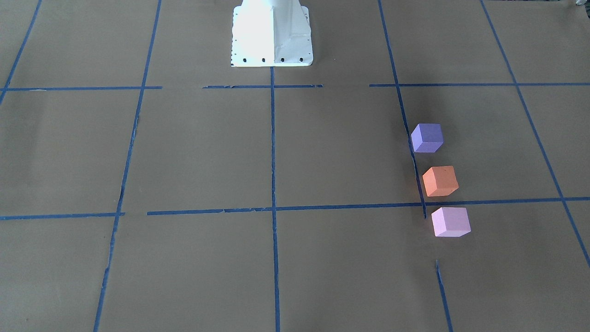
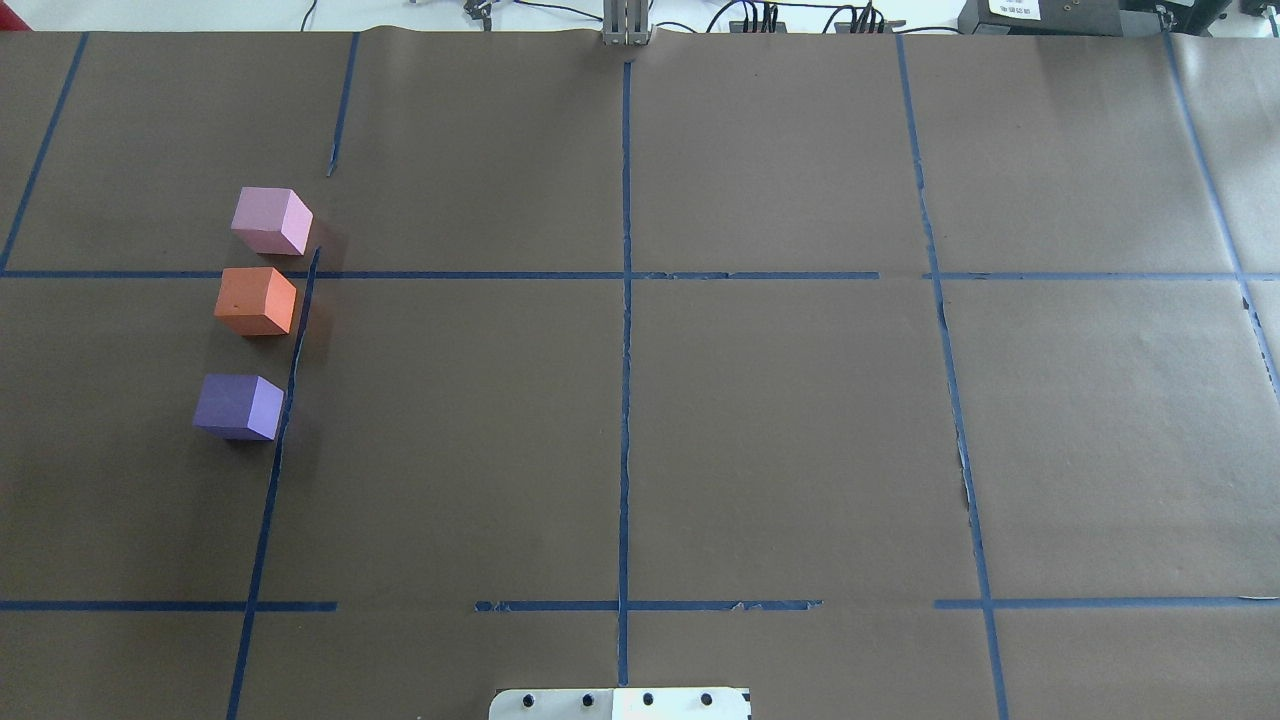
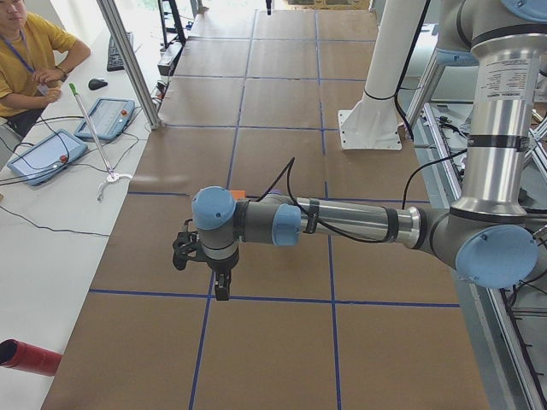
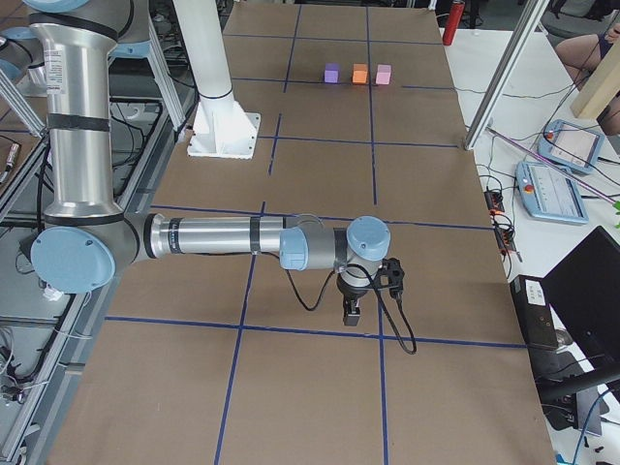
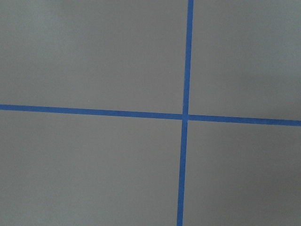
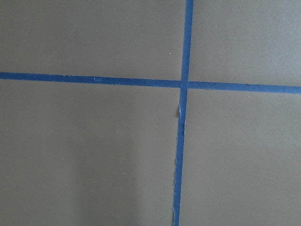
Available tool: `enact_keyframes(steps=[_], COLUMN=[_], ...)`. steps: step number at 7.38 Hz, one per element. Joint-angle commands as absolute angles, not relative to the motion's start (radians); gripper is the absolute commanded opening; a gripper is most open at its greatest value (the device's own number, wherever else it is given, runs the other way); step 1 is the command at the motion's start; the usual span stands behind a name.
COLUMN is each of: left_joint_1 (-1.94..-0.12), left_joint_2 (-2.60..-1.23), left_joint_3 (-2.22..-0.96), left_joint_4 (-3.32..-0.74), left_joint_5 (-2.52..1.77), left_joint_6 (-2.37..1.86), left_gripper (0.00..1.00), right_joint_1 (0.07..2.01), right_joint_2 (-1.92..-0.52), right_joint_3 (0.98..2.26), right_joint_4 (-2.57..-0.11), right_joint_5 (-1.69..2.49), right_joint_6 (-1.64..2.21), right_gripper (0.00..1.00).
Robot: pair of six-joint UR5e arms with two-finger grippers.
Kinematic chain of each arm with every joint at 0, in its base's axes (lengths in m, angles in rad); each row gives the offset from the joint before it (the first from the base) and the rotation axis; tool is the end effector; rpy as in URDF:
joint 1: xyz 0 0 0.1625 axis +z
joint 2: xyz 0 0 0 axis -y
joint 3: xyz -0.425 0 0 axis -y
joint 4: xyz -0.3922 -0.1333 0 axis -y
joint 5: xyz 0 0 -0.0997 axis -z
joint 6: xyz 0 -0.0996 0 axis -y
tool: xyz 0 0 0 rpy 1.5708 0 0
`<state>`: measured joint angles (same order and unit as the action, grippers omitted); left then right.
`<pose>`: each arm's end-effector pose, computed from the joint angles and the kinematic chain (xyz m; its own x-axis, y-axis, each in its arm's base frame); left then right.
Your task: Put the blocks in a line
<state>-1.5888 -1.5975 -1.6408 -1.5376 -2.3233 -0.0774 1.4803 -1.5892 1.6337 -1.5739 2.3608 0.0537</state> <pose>-0.0743 -0.5046 0.6157 0.7271 -0.0470 -0.6850 0.0744 0.9972 0.0105 0.0183 -0.4902 0.6359 0.7021 -0.0393 0.7109 0.0527 0.9986 0.0032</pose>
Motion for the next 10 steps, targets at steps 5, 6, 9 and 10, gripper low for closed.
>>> enact_keyframes(steps=[5, 6, 9, 10], left_joint_1=[-1.571, -1.571, -1.571, -1.571], left_joint_2=[-1.603, -1.605, -1.606, -1.609], left_joint_3=[-1.638, -1.637, -1.637, -1.637], left_joint_4=[-1.546, -1.546, -1.546, -1.546], left_joint_5=[-2.326, -2.326, -2.326, -2.326], left_joint_6=[0.002, 0.002, 0.002, 0.002], left_gripper=[1.00, 1.00, 1.00, 1.00], right_joint_1=[1.480, 1.480, 1.480, 1.480], right_joint_2=[-1.589, -1.589, -1.589, -1.589], right_joint_3=[1.634, 1.634, 1.634, 1.634], right_joint_4=[-1.575, -1.575, -1.574, -1.575], right_joint_5=[2.361, 2.361, 2.361, 2.361], right_joint_6=[0.054, 0.054, 0.054, 0.054], right_gripper=[1.00, 1.00, 1.00, 1.00])
